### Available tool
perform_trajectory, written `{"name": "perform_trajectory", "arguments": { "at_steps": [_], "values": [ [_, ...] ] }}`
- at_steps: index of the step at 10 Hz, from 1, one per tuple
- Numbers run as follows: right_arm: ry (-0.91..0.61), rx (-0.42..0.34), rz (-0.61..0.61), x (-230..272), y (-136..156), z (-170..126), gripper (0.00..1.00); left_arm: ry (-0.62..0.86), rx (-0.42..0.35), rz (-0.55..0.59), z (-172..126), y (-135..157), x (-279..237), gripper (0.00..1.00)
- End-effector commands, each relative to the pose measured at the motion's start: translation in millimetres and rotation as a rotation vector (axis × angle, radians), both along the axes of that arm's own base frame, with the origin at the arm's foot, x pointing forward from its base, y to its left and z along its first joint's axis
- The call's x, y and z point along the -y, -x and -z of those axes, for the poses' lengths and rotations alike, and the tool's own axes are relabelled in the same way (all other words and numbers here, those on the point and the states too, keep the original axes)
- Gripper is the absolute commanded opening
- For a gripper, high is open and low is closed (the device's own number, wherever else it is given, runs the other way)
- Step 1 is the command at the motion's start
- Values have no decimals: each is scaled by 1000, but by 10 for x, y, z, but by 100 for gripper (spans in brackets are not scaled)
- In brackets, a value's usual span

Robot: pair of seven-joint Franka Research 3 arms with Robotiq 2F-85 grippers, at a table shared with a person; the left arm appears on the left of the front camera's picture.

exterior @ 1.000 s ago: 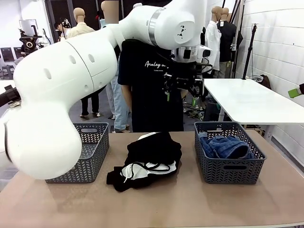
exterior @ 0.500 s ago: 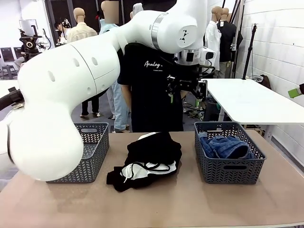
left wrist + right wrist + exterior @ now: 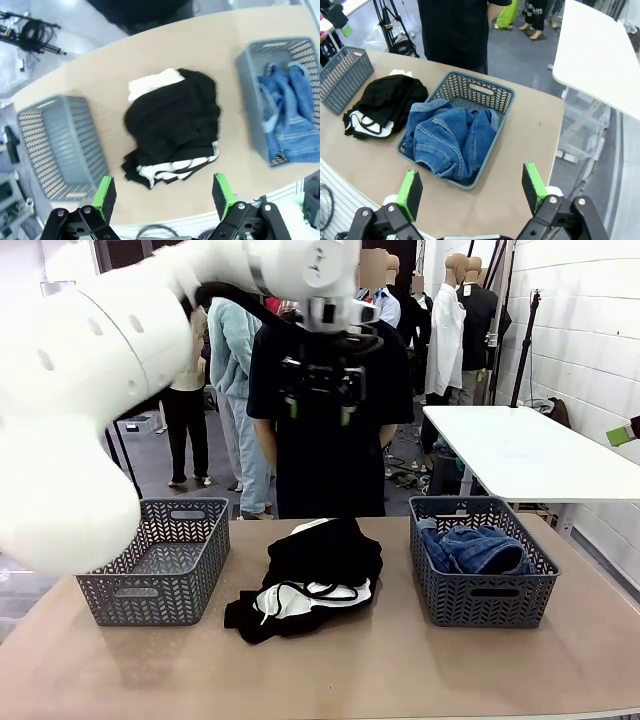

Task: Sort the tops and bottoms.
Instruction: Lift clothes from the center of the table with your right hand.

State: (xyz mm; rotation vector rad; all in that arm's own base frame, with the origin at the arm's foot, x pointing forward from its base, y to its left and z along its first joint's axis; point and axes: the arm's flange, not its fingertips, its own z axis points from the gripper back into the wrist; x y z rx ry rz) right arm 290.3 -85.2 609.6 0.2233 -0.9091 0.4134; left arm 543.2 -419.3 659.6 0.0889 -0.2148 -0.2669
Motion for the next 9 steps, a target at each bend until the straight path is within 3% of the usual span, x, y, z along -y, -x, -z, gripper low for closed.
{"name": "perform_trajectory", "arguments": {
  "at_steps": [1, 4, 6, 7, 8, 9],
  "values": [
    [-1, 0, -2, -8, -13, 12, 100, -135, -54, 31, 903, 985, -1133, 100],
    [-1, 0, -2, -8, -13, 12, 100, -74, -146, 15, 1171, 1365, -1926, 100],
    [-1, 0, -2, -8, -13, 12, 100, -42, -251, 39, 1293, 1577, -2248, 100],
    [-1, 0, -2, -8, -13, 12, 100, -39, -219, -44, 1258, 1560, -2263, 100],
    [-1, 0, -2, -8, -13, 12, 100, -81, -228, -2, 126, 302, -1176, 100],
    [-1, 0, -2, -8, -13, 12, 100, -81, -228, -2, 126, 302, -1176, 100]
  ]
}}
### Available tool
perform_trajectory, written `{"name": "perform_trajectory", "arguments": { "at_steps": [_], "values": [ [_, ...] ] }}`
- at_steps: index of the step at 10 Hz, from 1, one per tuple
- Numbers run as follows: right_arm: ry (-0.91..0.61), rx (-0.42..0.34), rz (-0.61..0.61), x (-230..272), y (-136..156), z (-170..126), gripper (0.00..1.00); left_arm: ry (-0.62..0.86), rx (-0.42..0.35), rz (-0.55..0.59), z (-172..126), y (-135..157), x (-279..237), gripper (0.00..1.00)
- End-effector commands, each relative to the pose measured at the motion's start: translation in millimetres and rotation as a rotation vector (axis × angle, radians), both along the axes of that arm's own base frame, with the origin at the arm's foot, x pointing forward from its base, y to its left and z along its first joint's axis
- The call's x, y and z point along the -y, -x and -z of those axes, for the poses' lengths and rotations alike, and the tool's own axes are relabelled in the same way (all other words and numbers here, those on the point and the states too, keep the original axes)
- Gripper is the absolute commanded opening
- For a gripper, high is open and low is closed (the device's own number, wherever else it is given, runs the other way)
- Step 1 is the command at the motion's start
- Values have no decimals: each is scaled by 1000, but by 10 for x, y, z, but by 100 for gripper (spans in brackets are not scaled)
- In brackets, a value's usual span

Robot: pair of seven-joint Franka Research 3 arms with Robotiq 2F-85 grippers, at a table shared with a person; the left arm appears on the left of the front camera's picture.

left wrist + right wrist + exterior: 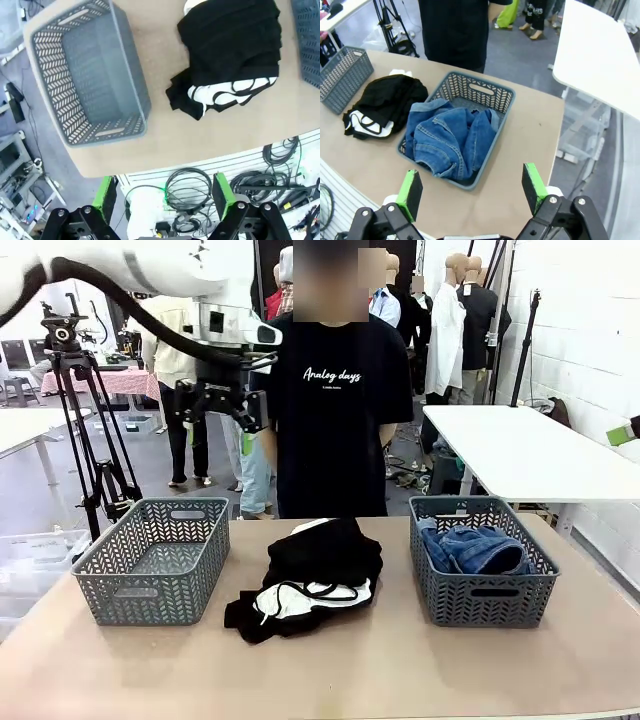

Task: Sort the tops and bottoms.
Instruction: Lift clothes from the center of the table with your right hand.

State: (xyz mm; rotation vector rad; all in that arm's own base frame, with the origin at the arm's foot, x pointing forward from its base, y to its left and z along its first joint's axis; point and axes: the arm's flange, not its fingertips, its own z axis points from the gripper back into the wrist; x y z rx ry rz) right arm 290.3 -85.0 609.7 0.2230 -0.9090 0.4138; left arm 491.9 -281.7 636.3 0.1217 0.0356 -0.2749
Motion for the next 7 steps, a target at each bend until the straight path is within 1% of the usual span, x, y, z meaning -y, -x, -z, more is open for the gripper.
{"name": "perform_trajectory", "arguments": {
  "at_steps": [1, 2, 3, 4, 5, 6, 7],
  "values": [
    [-1, -1, -2, -6, -13, 13, 100, -15, 15, 7, -107, -212, 201, 100],
    [-1, -1, -2, -6, -13, 13, 100, -15, 15, 7, -107, -212, 201, 100],
    [-1, -1, -2, -6, -13, 13, 100, 4, 9, 14, -12, -65, 108, 100],
    [-1, -1, -2, -6, -13, 13, 100, 28, 6, 80, 25, -93, 14, 100],
    [-1, -1, -2, -6, -13, 13, 100, 98, 29, 54, 70, -33, -241, 100],
    [-1, -1, -2, -6, -13, 13, 100, 71, 45, 140, 156, 84, -554, 100],
    [-1, -1, -2, -6, -13, 13, 100, 61, 66, 176, 218, 246, -888, 100]
  ]
}}
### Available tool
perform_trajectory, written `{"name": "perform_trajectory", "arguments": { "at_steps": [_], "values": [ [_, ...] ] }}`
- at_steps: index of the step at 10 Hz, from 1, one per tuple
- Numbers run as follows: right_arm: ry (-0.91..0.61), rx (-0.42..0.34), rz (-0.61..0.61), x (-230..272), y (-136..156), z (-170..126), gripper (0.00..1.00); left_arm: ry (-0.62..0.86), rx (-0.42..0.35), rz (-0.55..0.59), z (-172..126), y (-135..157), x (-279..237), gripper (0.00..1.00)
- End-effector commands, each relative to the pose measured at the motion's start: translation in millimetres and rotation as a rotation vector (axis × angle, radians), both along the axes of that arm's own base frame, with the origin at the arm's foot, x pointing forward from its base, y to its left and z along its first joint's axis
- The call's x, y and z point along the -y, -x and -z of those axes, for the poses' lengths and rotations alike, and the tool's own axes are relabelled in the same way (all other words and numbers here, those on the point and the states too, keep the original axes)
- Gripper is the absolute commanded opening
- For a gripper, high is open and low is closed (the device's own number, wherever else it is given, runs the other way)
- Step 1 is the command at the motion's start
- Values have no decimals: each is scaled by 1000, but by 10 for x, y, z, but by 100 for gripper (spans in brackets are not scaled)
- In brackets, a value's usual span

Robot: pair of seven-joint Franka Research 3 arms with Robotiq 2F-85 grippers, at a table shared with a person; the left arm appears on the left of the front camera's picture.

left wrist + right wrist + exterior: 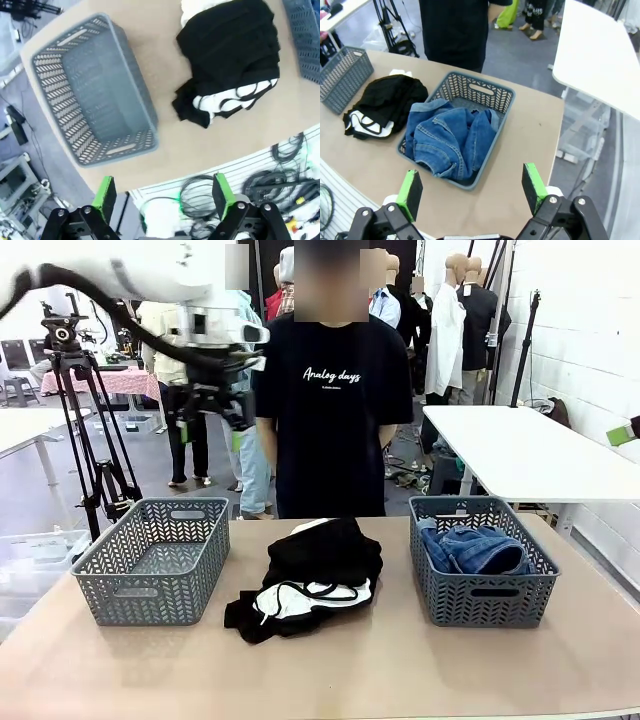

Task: Sort the tops and bottoms.
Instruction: Lift clothes from the center of the table with your right hand.

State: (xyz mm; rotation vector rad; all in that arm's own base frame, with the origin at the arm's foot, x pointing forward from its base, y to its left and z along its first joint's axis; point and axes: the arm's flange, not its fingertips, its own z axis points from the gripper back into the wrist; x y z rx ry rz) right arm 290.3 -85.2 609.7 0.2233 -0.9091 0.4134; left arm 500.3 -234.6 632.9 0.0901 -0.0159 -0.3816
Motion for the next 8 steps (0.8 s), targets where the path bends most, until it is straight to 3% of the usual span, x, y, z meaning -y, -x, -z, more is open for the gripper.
{"name": "perform_trajectory", "arguments": {
  "at_steps": [1, 2, 4, 6, 8],
  "values": [
    [-1, 0, -2, -8, -13, 13, 100, 59, 37, 37, 206, 412, -668, 100],
    [-1, 0, -2, -8, -13, 13, 100, 117, 46, 26, 216, 483, -850, 100],
    [-1, 0, -2, -8, -13, 13, 100, 206, 154, 31, 170, 665, -1089, 100],
    [-1, 0, -2, -8, -13, 13, 100, 373, 216, 124, 51, 783, -1327, 100],
    [-1, 0, -2, -8, -13, 13, 100, 300, 216, 144, -20, 875, -1420, 100]
  ]
}}
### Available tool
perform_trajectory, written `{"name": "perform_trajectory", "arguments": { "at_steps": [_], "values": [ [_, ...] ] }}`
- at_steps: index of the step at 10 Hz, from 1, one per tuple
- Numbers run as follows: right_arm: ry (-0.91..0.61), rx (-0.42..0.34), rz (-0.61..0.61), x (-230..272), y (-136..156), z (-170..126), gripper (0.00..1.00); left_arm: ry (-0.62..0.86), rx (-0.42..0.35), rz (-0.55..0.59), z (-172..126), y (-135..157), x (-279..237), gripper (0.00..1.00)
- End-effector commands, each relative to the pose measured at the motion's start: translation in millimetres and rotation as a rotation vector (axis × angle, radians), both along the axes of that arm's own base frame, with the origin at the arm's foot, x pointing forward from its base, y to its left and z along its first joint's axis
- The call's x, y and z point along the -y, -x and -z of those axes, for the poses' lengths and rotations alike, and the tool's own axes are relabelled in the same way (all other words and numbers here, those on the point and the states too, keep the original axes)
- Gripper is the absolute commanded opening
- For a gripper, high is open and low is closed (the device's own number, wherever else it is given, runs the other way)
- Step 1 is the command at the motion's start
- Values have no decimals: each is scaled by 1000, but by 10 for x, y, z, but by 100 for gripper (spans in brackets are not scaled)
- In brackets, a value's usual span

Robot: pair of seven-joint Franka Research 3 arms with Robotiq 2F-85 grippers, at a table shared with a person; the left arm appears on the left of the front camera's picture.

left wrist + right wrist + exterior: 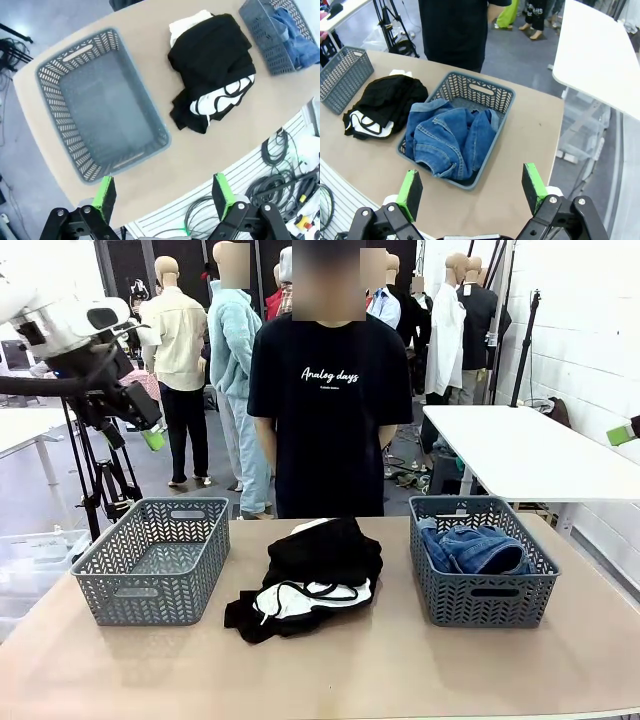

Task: Sort the tops and bottoms.
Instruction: Lift clothes from the center of the table with your right hand.

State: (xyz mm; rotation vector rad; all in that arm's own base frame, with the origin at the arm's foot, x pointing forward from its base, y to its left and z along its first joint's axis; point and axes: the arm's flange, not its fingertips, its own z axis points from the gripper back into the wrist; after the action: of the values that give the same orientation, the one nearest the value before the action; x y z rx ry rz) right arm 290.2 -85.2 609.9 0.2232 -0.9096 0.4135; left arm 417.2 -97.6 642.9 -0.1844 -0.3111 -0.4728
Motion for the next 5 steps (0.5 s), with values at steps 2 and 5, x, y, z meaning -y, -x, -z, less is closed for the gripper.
{"name": "perform_trajectory", "arguments": {
  "at_steps": [2, 5],
  "values": [
    [-1, -1, -2, -8, -14, 15, 100, -145, -66, 59, 19, 18, 53, 100],
    [0, 0, 0, 0, 0, 0, 100, -69, -32, 38, 42, 60, 18, 100]
  ]
}}
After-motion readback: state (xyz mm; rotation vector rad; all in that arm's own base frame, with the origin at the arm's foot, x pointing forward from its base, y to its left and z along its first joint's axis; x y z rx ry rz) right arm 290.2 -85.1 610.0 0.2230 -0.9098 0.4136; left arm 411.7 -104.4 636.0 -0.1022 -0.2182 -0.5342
